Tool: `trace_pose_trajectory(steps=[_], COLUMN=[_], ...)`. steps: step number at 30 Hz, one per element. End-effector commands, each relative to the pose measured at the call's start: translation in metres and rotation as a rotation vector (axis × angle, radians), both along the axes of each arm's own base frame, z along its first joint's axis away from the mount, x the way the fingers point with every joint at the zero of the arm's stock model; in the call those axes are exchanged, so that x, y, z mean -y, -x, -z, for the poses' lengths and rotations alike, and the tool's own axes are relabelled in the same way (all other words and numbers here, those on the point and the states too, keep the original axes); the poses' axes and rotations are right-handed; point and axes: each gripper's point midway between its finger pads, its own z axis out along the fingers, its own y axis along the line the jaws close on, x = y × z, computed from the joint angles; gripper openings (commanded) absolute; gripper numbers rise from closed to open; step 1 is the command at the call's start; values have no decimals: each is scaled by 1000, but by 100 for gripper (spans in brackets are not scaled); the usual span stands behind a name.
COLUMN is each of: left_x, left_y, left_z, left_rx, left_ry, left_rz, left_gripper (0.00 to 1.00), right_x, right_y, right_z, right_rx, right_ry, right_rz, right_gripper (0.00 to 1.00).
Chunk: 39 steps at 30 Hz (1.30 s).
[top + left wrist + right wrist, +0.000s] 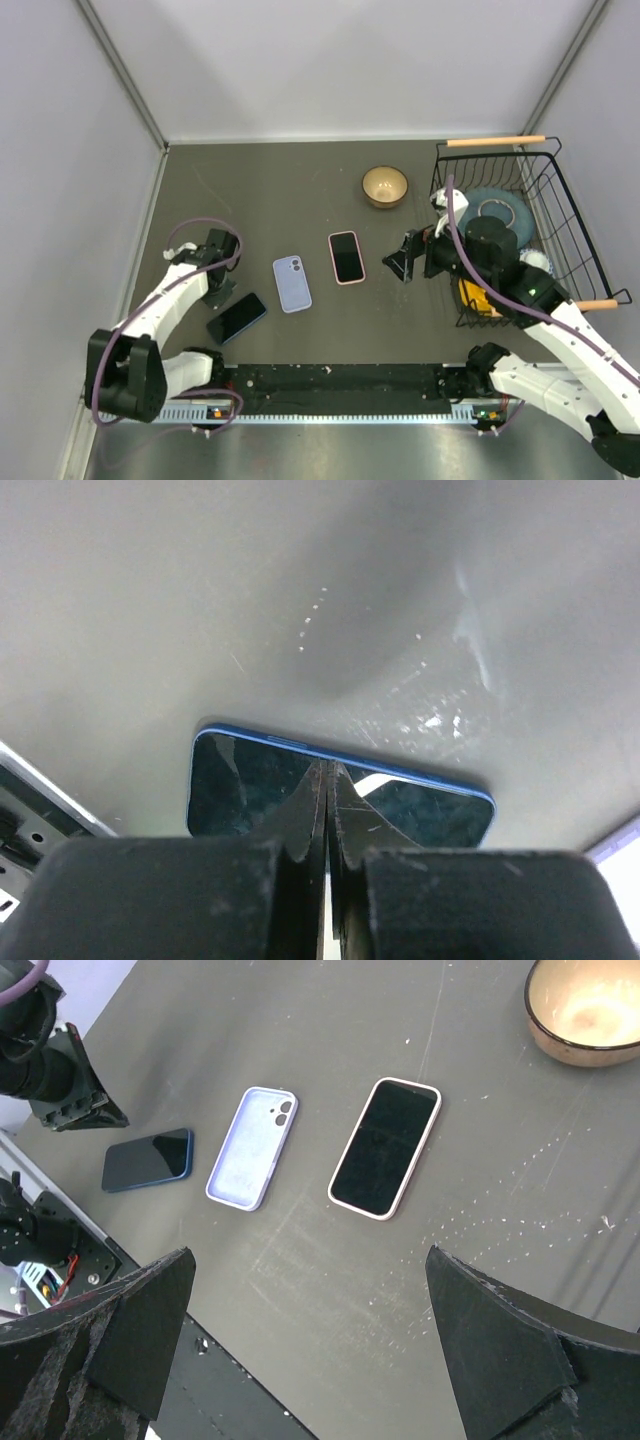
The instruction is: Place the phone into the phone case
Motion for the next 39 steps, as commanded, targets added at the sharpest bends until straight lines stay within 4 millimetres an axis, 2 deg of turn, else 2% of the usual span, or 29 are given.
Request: trace_pose_trajectory(steps=[1, 3, 5, 6, 7, 8, 10, 11, 12, 13, 14, 15, 16, 17, 18, 20, 23, 31, 39], left_x=[-2, -5, 3, 14, 19, 23, 34, 35, 39, 47, 49, 50, 49, 47, 46, 52, 61, 72, 80], left_y=[1, -4, -12, -20, -29, -32, -41, -41, -41, -39, -35, -31, -16, -10, 0, 13, 23, 37, 38], left_z=[-21, -30, -36, -46, -55, -69, -85, -95, -94, -96, -94, -90, -79, -71, -63, -43, -25, -4, 12], left_rx=[28, 58, 103, 173, 237, 313, 426, 484, 510, 522, 515, 489, 399, 334, 274, 183, 156, 56, -17], left_ry=[-56, -85, -60, -17, -6, 15, 79, 105, 150, 202, 222, 248, 250, 237, 242, 246, 258, 211, 138], left_rz=[107, 161, 244, 309, 337, 346, 319, 287, 241, 239, 221, 171, 163, 142, 91, 109, 118, 124, 133], left_gripper=[0, 3, 21, 36, 63, 73, 79, 79, 78, 72, 52, 47, 36, 0, 0, 0, 0, 0, 0], right_x=[-3, -4, -6, -7, -7, -8, -8, -7, -6, -5, -4, -4, -3, -3, -2, -3, -6, -10, -12], right_y=[0, -1, -1, -2, -1, 0, 0, 0, 0, 1, 1, 0, 1, 1, 1, 1, -1, -3, -4], right_z=[-20, -18, -18, -17, -16, -16, -15, -15, -13, -15, -14, -15, -14, -15, -15, -13, -11, -9, -6], right_rx=[51, 42, 38, 33, 31, 28, 29, 30, 31, 40, 41, 45, 46, 49, 49, 45, 32, 17, 10], right_ry=[-48, -48, -51, -50, -50, -50, -49, -48, -43, -44, -42, -41, -38, -42, -42, -42, -42, -45, -43], right_rz=[-5, -5, -13, -15, -18, -25, -24, -23, -20, -20, -17, -15, -13, -14, -11, -15, -15, -22, -23], right_gripper=[99, 99, 99, 99, 99, 99, 99, 99, 99, 99, 99, 99, 99, 99, 99, 99, 99, 99, 99])
